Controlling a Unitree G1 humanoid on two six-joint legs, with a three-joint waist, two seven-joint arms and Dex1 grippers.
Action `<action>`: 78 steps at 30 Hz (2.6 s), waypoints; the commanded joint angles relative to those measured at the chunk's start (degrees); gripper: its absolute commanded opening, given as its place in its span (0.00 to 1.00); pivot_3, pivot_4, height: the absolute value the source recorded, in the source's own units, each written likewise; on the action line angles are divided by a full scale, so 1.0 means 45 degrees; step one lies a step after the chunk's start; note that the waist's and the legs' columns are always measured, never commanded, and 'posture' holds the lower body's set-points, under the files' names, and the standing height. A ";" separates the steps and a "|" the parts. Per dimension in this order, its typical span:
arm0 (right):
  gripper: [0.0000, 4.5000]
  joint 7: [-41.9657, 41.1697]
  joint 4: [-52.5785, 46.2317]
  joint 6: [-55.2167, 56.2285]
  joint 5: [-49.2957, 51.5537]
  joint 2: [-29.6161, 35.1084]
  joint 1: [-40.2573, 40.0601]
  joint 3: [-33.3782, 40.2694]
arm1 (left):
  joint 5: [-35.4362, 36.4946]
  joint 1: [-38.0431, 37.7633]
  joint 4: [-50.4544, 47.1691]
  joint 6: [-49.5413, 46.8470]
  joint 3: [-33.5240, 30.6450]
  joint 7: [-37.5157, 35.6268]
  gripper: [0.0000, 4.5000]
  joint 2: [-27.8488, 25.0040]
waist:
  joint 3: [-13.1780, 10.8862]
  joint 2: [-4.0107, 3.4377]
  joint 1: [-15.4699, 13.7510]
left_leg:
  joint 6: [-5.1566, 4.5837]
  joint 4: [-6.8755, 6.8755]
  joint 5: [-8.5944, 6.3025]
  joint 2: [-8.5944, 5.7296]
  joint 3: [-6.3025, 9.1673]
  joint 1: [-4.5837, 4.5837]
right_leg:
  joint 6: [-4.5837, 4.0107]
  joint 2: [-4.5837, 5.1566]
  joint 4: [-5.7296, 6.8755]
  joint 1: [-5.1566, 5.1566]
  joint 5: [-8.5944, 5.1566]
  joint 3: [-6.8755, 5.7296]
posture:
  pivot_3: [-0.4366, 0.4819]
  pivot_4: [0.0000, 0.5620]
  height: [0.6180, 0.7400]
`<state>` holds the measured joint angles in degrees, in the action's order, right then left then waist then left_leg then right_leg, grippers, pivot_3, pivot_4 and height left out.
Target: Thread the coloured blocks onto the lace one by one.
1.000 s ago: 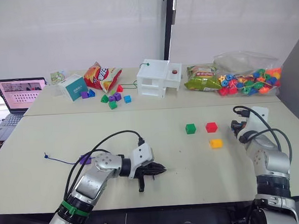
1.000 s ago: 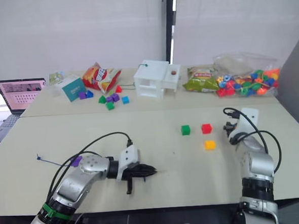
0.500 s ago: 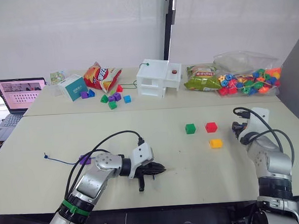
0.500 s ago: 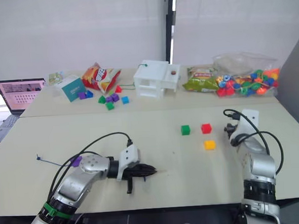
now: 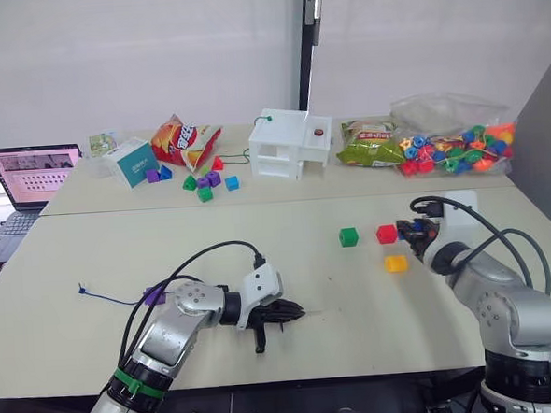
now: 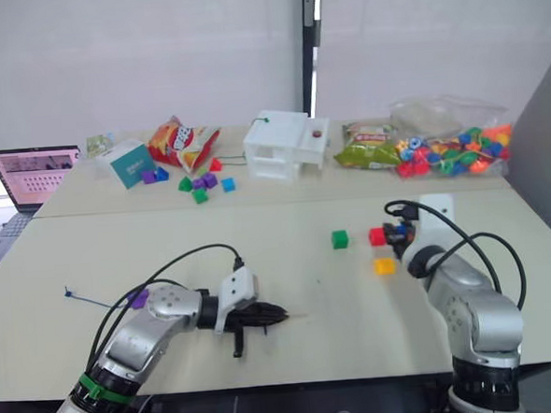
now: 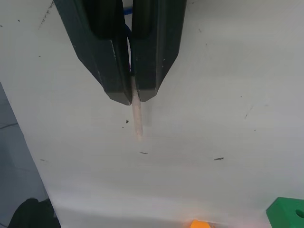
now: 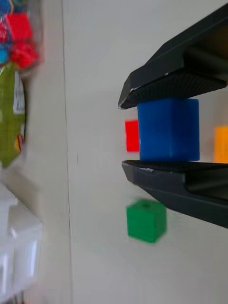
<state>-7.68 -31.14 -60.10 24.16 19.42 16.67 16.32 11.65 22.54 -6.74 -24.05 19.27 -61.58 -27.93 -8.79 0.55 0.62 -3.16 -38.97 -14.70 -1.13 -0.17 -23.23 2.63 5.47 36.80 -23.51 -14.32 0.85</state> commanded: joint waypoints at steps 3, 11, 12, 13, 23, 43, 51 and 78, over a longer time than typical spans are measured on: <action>0.26 0.0650 -0.3045 -0.1769 0.0818 -0.1150 -0.1139 -0.1672 | 0.0298 0.0201 -0.0256 0.0043 -0.0208 -0.0130 0.00 -0.0058 | -0.0001 0.0001 -0.0017 | 0.0000 -0.0005 0.0000 -0.0008 0.0000 0.0000 | 0.0001 0.0009 -0.0001 0.0001 0.0000 0.0001 | 0.48 0.27 1.00; 0.26 0.1019 -0.2370 -0.0126 -0.0538 -0.1611 -0.3924 -0.4275 | 0.0274 0.0265 -0.0262 0.0054 -0.0215 -0.0201 0.00 -0.0112 | 0.0000 0.0002 -0.0006 | 0.0002 -0.0010 0.0002 -0.0030 -0.0001 0.0012 | 0.0003 0.0016 -0.0003 0.0002 -0.0001 0.0003 | 0.48 0.27 1.00; 0.26 0.1044 -0.2216 0.0047 -0.0640 -0.1658 -0.4041 -0.4297 | 0.0276 0.0281 -0.0256 0.0043 -0.0224 -0.0196 0.00 -0.0113 | 0.0000 0.0003 0.0000 | 0.0003 -0.0011 0.0002 -0.0026 -0.0001 0.0027 | 0.0003 0.0011 -0.0006 0.0019 -0.0001 0.0002 | 0.48 0.27 1.00; 0.26 0.1043 -0.2058 0.0179 -0.0731 -0.1662 -0.4107 -0.4331 | 0.0271 0.0300 -0.0238 0.0035 -0.0230 -0.0185 0.00 -0.0110 | 0.0000 0.0003 0.0001 | 0.0003 -0.0010 0.0002 -0.0022 0.0002 0.0043 | 0.0003 0.0005 -0.0009 0.0035 -0.0001 0.0000 | 0.48 0.27 1.00; 0.79 0.0615 -0.2570 0.0623 -0.0151 -0.1975 -0.3576 -0.3360 | 0.0284 0.0249 -0.0341 -0.0047 -0.0252 -0.0165 0.00 -0.0199 | 0.0005 0.0012 -0.0012 | 0.0005 -0.0008 0.0003 -0.0012 0.0001 0.0075 | 0.0001 -0.0004 -0.0007 0.0058 -0.0003 0.0009 | 0.48 0.27 1.00; 0.99 -1.2157 0.1781 0.6421 -0.0528 0.7668 0.0534 -0.5980 | 0.0646 0.0208 -0.1019 -0.0510 -0.0220 -0.0207 0.00 -0.0511 | -0.0011 0.0024 0.0038 | -0.0001 -0.0006 0.0000 0.0007 -0.0005 0.0064 | 0.0003 -0.0018 -0.0076 0.0079 -0.0005 -0.0011 | 0.48 0.27 1.00; 0.99 -1.4982 0.5995 1.0463 -0.3141 0.6892 0.3079 -0.8402 | 0.0663 0.0010 -0.1558 -0.0823 -0.0124 -0.0057 0.00 -0.0663 | -0.0013 0.0027 -0.0076 | -0.0001 -0.0012 0.0000 -0.0005 -0.0008 0.0051 | 0.0004 0.0003 -0.0055 0.0066 -0.0003 -0.0010 | 0.48 0.27 1.00; 0.29 -1.3521 0.4913 0.8023 -0.3537 0.5077 0.1928 -0.7648 | -0.0250 0.1573 -0.1982 -0.2720 0.1115 0.1289 0.00 -0.0352 | -0.0015 0.0029 -0.0259 | 0.0004 -0.0018 0.0000 -0.0013 0.0002 0.0043 | 0.0001 0.0010 -0.0024 0.0052 -0.0001 -0.0008 | 0.48 0.27 1.00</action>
<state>-69.43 -6.99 -22.87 7.94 42.21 25.53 -19.37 10.98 28.80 -14.80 -36.15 23.98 -55.92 -29.51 -8.86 0.68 -0.55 -3.14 -39.05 -14.70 -1.18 -0.16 -23.04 2.63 5.50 36.69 -23.28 -14.33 0.82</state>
